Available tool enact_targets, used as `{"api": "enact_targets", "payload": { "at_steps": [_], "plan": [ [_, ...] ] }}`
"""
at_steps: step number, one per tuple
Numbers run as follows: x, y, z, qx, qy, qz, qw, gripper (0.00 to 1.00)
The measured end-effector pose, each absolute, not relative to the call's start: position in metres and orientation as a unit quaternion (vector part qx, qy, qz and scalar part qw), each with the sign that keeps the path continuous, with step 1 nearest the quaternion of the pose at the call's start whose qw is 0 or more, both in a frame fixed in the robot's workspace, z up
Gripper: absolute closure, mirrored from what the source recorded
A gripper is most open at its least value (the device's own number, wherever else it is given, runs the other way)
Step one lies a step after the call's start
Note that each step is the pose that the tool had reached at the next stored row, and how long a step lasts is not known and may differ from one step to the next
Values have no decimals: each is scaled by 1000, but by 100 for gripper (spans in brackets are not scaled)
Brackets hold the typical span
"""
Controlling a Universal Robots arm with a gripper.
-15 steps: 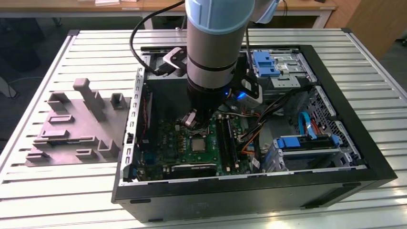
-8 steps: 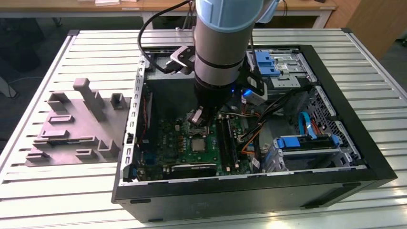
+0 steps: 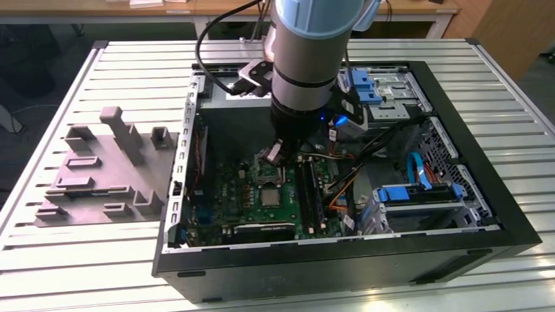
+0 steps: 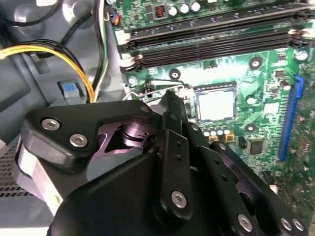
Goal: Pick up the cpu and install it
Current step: 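Close the cpu cover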
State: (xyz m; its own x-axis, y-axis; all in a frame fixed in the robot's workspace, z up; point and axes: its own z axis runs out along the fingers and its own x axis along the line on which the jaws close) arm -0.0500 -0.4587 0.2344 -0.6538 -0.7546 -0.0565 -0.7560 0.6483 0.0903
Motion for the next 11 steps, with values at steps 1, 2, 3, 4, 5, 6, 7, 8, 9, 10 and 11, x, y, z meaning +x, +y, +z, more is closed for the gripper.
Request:
{"api": "enact_targets", "payload": {
  "at_steps": [1,2,3,4,5,6,7,8,9,10,11],
  "plan": [
    [-50,-458,234,-417,907,55,8,89],
    [-50,-458,234,-417,907,61,10,89],
    [-50,-458,234,-418,906,68,14,89],
    [-49,-458,234,-418,905,76,17,89],
    [-49,-458,233,-419,904,83,20,89],
    [-49,-458,233,-420,903,86,22,89],
    [-48,-457,232,-420,903,87,22,89],
    [-47,-457,231,-422,902,87,22,89],
    [-47,-457,230,-424,901,87,22,89],
    [-47,-456,230,-426,900,87,22,89],
    [-46,-456,229,-428,900,87,21,89]
  ]
}}
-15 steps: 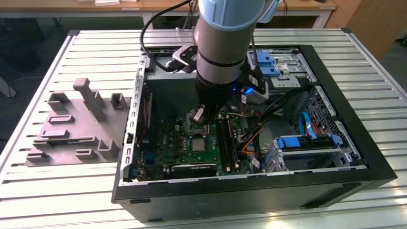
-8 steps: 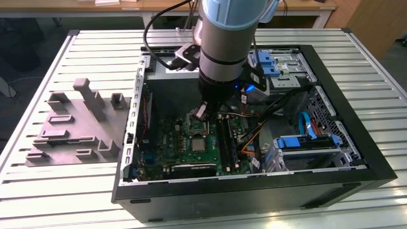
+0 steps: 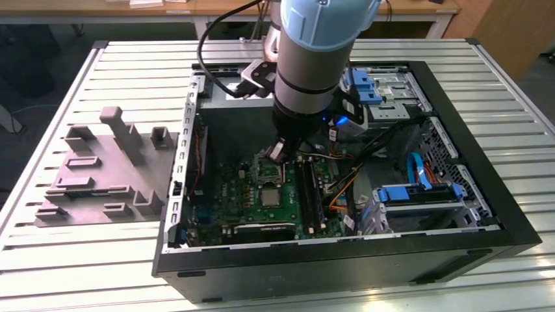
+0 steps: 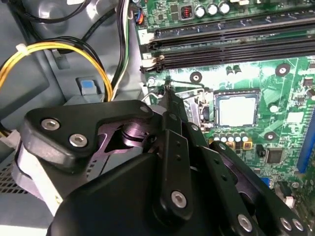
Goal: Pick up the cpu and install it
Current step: 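Close the cpu cover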
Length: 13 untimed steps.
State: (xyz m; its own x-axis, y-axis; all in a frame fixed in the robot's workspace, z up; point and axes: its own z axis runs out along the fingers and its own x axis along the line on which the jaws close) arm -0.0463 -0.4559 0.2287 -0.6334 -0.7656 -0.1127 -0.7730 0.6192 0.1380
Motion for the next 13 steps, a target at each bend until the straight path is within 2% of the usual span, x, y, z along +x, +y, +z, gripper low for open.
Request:
{"api": "enact_targets", "payload": {
  "at_steps": [13],
  "plan": [
    [-41,-447,220,-433,896,98,26,89]
  ]
}}
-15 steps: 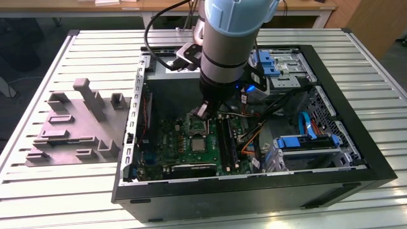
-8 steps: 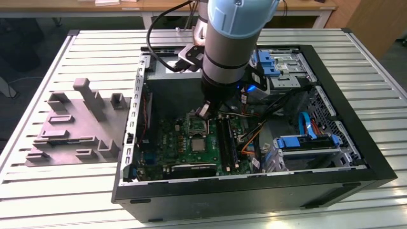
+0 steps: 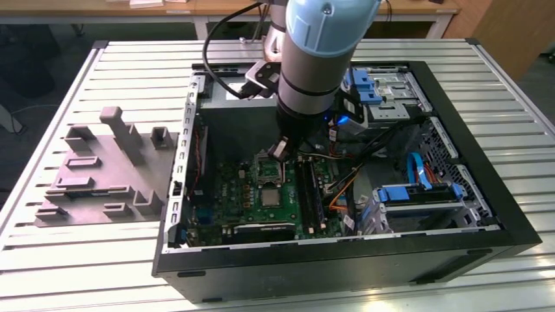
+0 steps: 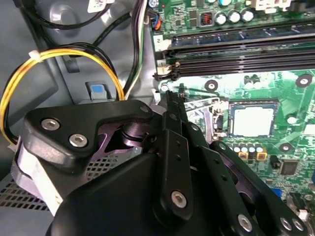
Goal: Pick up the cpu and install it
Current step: 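Close the cpu cover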
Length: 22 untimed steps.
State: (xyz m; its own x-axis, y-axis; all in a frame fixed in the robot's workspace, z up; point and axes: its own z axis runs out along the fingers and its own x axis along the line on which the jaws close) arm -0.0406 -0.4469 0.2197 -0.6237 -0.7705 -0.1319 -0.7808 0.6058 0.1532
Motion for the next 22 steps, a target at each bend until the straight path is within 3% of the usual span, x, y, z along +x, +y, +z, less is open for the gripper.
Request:
{"api": "enact_targets", "payload": {
  "at_steps": [8,22],
  "plan": [
    [-40,-447,214,-433,892,123,38,89],
    [-40,-447,203,-432,890,140,47,89]
  ]
}}
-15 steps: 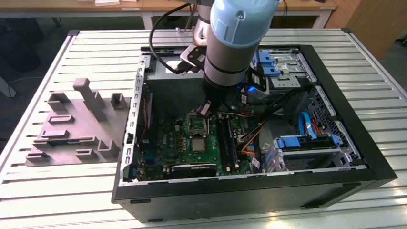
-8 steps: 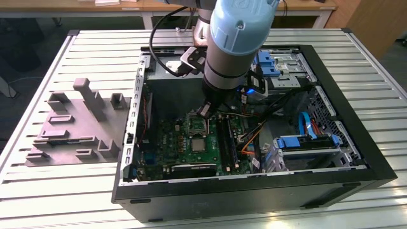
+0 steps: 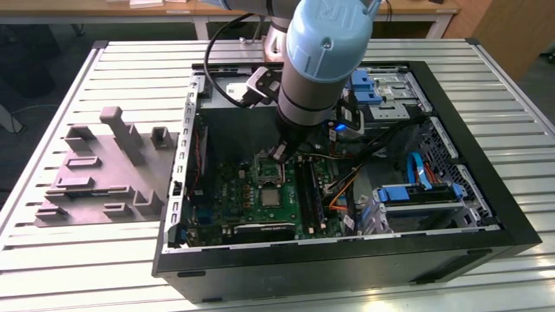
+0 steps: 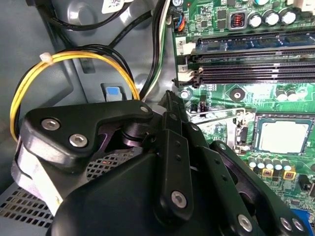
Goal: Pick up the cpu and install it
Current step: 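Close the cpu cover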
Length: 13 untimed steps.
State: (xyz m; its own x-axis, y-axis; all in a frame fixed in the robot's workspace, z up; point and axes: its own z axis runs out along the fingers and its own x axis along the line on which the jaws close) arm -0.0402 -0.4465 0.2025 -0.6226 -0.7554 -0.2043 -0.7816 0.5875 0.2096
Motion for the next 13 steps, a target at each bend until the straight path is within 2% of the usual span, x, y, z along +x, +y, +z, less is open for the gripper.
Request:
{"api": "enact_targets", "payload": {
  "at_steps": [13],
  "plan": [
    [-40,-445,200,-432,889,143,48,89]
  ]
}}
